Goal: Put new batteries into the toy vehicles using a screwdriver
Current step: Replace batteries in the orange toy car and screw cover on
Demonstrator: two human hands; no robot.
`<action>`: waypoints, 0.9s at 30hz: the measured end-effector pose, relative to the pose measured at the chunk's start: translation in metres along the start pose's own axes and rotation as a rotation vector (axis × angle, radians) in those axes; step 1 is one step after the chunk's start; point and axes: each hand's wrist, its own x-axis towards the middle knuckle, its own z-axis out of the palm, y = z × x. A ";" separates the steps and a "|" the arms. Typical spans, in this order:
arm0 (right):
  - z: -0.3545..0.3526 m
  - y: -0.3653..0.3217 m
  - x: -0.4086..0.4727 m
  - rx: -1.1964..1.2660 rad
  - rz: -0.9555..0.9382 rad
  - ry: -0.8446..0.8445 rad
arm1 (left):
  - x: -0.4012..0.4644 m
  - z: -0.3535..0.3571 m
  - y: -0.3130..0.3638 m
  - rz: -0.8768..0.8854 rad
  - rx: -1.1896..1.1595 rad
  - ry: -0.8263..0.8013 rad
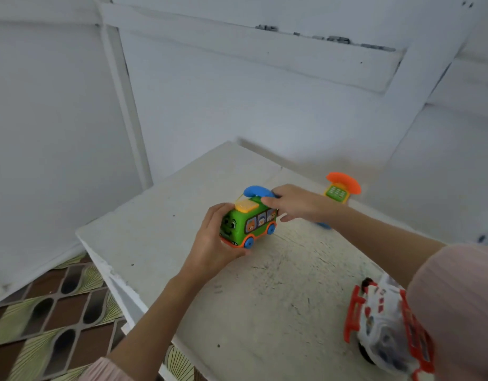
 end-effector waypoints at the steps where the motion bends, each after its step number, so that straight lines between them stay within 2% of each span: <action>1: 0.001 0.000 0.005 -0.029 -0.015 -0.002 | 0.000 0.000 -0.004 -0.017 -0.013 0.006; 13: 0.002 0.000 0.032 -0.260 -0.157 0.056 | 0.011 0.015 -0.027 -0.169 -0.008 -0.005; 27: 0.002 -0.001 0.036 -0.339 -0.193 0.100 | 0.015 0.014 -0.028 -0.288 -0.020 0.099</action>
